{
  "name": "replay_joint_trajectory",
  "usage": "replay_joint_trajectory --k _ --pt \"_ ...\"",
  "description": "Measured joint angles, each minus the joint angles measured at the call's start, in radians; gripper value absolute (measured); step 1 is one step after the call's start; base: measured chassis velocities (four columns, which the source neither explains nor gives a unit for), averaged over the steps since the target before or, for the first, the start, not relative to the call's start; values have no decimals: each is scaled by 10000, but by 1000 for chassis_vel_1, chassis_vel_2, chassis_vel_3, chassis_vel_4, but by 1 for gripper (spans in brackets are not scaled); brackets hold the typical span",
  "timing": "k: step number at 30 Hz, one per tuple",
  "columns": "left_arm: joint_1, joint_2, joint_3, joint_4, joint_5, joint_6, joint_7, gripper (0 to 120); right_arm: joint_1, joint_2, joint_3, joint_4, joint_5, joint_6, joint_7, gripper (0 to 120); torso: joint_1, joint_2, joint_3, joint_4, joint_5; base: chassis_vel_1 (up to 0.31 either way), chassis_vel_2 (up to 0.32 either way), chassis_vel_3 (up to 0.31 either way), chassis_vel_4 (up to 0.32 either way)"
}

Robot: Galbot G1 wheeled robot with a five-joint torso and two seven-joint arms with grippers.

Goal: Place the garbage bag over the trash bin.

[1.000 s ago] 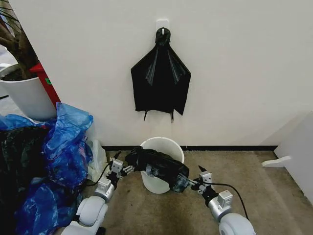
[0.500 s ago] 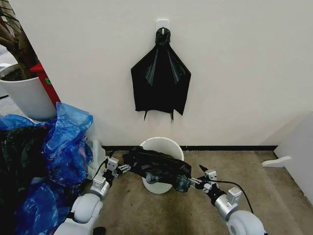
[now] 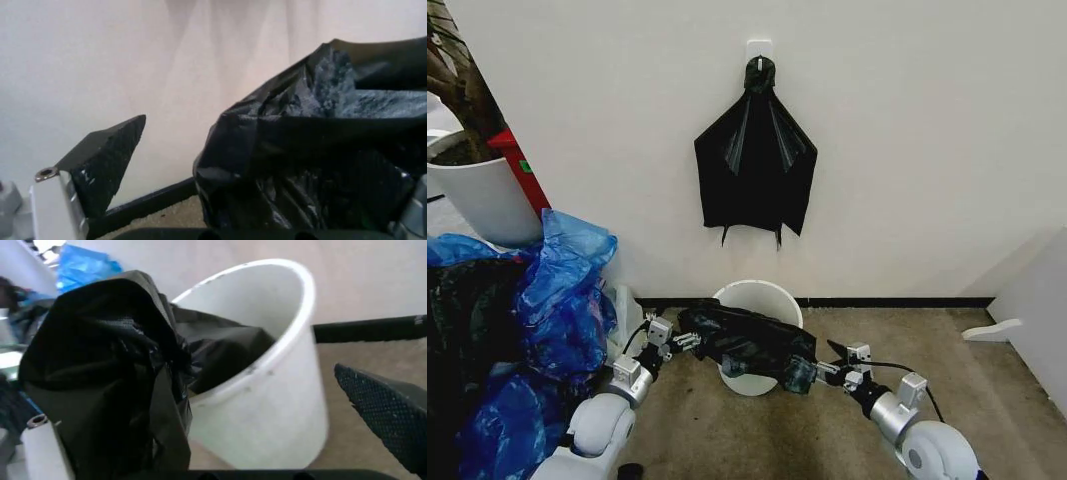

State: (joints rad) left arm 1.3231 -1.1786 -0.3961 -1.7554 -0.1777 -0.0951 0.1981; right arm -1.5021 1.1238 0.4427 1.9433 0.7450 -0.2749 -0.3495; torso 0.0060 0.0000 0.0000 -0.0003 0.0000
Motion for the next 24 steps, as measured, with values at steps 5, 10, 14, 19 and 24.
replay_joint_trajectory --k 5,10,14,19,24 --pt "-46 -33 0 259 22 -100 -16 100 10 -125 278 -90 18 -128 -575 100 0 0 0 0 1 0 0 0 0" --pt "-136 -75 13 553 75 -116 -174 100 44 -245 447 -300 243 -246 -1098 100 0 0 0 0 0 0 0 0 0" --pt "-361 -202 74 1046 149 -84 -937 100 220 -429 794 -884 20 -98 -2038 100 0 0 0 -1 0 0 0 0 0" --pt "-426 -246 138 1093 153 -68 -1032 100 374 -375 747 -980 -202 203 -1341 100 0 0 0 0 1 0 0 0 0" --pt "-439 -287 169 1094 168 -66 -1032 100 458 -271 611 -991 -291 314 -833 100 0 0 0 1 1 0 0 0 0"
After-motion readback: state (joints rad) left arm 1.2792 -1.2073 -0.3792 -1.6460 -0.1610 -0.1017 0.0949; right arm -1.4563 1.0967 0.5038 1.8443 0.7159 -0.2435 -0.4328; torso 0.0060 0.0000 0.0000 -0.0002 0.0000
